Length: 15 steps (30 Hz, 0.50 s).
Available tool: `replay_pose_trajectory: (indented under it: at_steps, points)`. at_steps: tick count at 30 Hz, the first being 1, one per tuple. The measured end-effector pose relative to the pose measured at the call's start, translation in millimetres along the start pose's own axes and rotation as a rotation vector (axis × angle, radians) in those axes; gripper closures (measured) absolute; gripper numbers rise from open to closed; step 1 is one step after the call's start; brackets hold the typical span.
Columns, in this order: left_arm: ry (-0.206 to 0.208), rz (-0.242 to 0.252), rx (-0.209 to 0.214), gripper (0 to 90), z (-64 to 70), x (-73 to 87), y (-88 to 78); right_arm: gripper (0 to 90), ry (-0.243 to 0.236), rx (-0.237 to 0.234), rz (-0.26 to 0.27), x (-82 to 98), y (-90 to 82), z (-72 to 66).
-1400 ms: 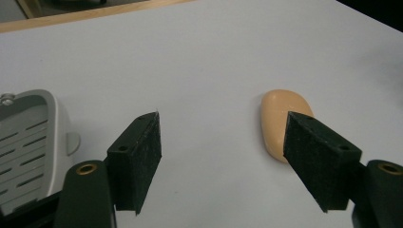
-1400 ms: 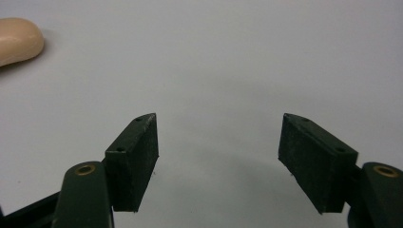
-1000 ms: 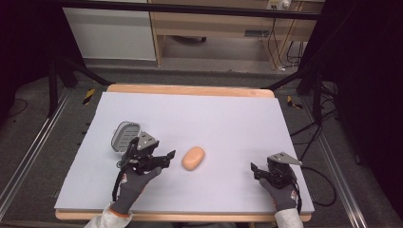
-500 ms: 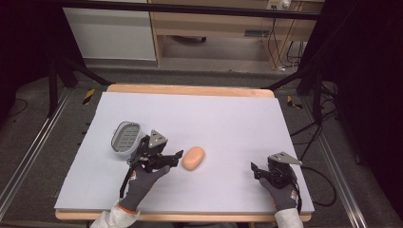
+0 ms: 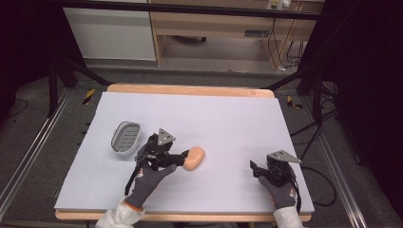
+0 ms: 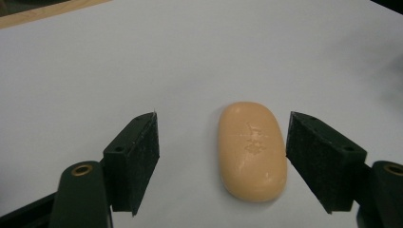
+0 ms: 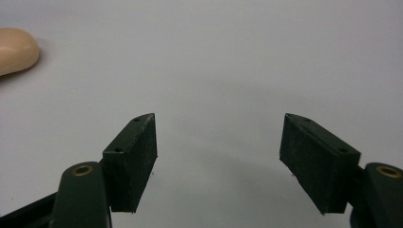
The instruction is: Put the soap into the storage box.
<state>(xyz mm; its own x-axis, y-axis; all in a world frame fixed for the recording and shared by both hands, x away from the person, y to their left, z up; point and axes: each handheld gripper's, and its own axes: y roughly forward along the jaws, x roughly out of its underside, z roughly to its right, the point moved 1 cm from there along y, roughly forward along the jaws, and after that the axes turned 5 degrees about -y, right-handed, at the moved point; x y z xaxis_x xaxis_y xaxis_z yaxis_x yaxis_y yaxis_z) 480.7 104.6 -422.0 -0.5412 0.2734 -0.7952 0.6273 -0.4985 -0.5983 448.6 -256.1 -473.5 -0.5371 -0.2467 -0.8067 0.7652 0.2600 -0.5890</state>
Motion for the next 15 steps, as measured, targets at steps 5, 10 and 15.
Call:
replay_pose_trajectory:
  at_steps: [5, 10, 15]
  points:
    - [0.015, -0.02, -0.001, 26.0, 5.2, -1.6, 7.9, 28.4, -0.002, -0.004, -0.001, 0.0, 1.2, -0.7]
    - [0.026, -0.04, -0.003, 25.9, 8.5, -2.1, 15.7, 28.3, -0.005, -0.007, -0.005, 0.5, 1.3, -1.7]
    - [0.036, -0.056, -0.001, 26.0, 11.4, -2.0, 23.4, 28.4, 0.0, -0.007, 0.003, 2.2, -1.2, 0.6]
